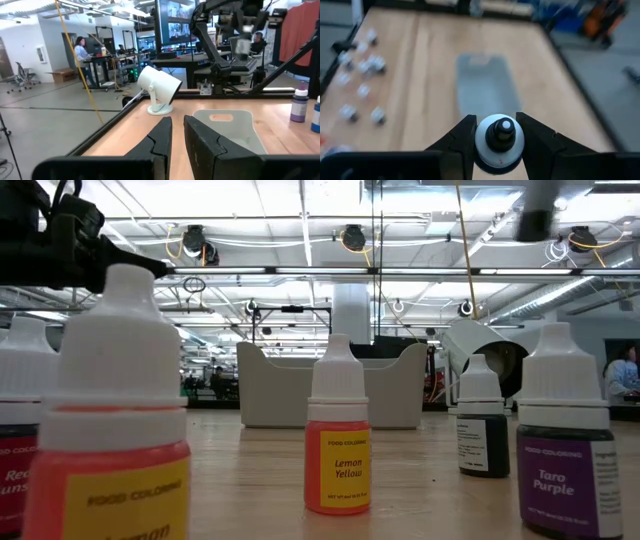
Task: Pick & Place food coloring
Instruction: Put the large black food coloring bottle into the white bin
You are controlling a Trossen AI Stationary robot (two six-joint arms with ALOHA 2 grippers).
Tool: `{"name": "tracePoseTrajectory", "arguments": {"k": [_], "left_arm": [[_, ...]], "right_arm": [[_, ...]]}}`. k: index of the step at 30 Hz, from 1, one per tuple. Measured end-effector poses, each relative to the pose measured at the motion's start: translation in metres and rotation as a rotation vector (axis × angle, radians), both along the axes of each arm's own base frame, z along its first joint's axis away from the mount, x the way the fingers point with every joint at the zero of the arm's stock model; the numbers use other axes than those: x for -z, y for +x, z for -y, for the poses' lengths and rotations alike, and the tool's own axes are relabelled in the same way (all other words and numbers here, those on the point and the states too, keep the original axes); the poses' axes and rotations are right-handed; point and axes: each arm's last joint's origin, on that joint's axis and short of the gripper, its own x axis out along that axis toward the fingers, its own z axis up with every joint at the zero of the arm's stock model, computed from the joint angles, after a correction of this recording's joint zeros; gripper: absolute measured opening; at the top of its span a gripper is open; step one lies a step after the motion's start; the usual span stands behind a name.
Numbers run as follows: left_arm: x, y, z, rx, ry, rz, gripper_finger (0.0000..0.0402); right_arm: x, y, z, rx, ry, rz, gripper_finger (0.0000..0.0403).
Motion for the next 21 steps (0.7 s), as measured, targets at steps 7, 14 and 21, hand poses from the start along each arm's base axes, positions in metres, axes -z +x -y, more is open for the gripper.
{"name": "tracePoseTrajectory", "arguments": {"k": [7,14,21], "left_arm": [[0.000,0.000,0.000,0.001,-0.009,0.002,0.0058],[0.005,0.000,0.000,0.001,-0.024,-0.048,0.0058],[0.006,0.000,0.000,0.000,-0.028,-0.062,0.0058]], "right_arm": [[-0.031,0.053,0.024,-0.132,-0.083,0.220,0.0110],[-0.021,0.119,0.057,-0.087,-0.168,0.297,0.0110],[0.022,0.183,0.083,-0.117,-0.129,0.263,0.0110]]}}
